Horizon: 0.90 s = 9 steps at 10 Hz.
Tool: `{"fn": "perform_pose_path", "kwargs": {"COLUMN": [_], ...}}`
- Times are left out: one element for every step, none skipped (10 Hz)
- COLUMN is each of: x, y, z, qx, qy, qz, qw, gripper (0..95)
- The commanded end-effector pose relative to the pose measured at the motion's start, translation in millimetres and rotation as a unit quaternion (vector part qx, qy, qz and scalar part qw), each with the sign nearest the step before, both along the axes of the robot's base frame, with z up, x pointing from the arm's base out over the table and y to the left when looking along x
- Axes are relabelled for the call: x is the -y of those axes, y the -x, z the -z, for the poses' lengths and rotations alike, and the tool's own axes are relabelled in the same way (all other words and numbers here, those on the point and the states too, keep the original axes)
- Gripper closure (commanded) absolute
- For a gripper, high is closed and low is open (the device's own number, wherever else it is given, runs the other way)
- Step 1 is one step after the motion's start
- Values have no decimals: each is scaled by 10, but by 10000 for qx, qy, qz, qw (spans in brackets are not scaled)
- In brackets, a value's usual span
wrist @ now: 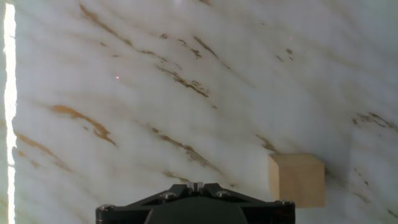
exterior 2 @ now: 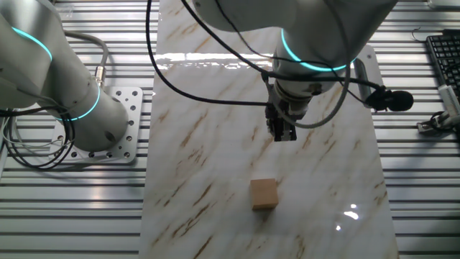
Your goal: Pick up the small block on the left and move it to the right
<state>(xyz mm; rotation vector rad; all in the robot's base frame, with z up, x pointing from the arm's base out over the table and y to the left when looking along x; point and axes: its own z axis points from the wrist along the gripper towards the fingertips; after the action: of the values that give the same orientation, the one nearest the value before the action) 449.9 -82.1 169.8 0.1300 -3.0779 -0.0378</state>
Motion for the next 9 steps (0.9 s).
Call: {"fn": "perform_pose_path", "kwargs": {"x": [-2,-2,-2,-2,-2,-2,-3,-5,-9], "y": [-7,-9,-11,-13,-12,-14,-20,-34,-41], "z": [0,9,17,26,30,41,66,127,168], "qx": [-18,-11,-8,7,21,46,77,149,202], "qy": [10,8,6,14,29,68,125,151,181], "qz": [32,1,-22,-57,-90,-146,-182,-204,-234], "qw": [10000,10000,10000,10000,10000,9999,9997,9996,9994], "gripper": [950,950,950,950,950,950,950,950,950]}}
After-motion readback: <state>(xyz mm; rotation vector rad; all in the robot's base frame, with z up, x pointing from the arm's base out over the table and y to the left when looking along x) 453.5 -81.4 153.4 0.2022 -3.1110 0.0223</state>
